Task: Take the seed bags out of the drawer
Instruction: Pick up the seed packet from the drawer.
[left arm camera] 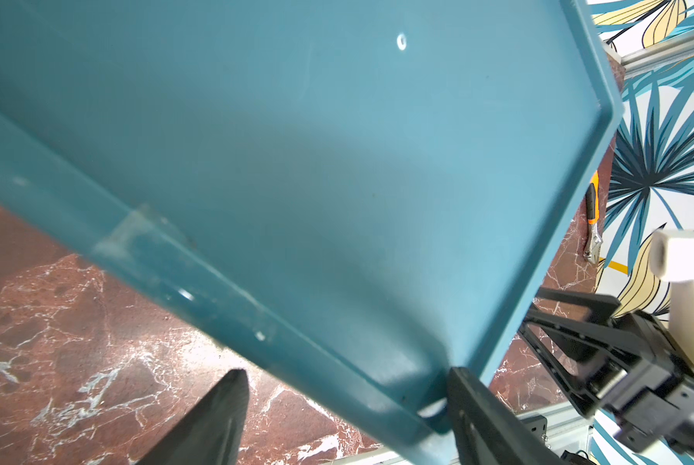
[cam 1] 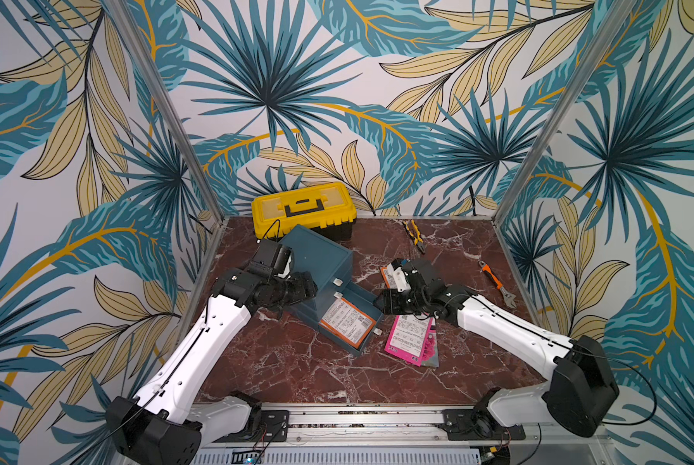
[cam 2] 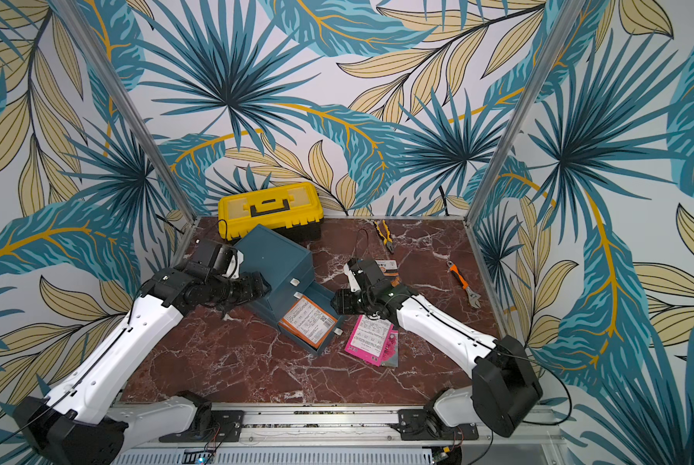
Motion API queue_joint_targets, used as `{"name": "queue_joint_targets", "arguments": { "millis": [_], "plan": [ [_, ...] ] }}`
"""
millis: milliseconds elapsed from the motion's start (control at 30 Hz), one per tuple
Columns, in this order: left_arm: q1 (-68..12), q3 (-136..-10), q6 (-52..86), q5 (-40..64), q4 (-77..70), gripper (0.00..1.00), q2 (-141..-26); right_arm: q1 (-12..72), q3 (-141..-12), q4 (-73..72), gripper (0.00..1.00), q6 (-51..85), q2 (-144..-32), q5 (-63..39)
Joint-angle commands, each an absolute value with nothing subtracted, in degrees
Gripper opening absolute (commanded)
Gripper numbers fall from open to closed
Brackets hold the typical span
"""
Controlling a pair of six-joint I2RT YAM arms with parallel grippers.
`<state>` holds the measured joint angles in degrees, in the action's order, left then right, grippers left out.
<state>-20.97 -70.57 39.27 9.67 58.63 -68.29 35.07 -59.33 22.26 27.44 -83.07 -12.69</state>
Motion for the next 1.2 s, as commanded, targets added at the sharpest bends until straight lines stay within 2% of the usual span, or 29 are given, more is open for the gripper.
{"name": "queue_joint_targets", "arguments": {
  "millis": [0, 300, 567, 1167],
  "plan": [
    [-21.23, -69.17, 39.32, 9.78, 58.97, 0.82, -67.08, 35.72, -62.59, 25.06, 0.56, 21.65, -88.71, -15.76],
    [-21.19, -68.75, 39.42, 9.41, 59.68, 0.82, -66.85, 37.46, -67.58, 21.24, 0.57, 22.54, -99.22, -17.29],
    [-21.18, -68.91, 39.44, 9.31, 59.7, 0.82, -66.87, 39.21, -71.7, 21.74, 0.62, 22.5, -105.61, -14.26],
    [-21.18, -69.32, 39.03, 9.67, 59.54, 0.82, -67.24, 40.72, -76.65, 22.57, 0.64, 25.54, -113.45, -9.56]
  ]
}}
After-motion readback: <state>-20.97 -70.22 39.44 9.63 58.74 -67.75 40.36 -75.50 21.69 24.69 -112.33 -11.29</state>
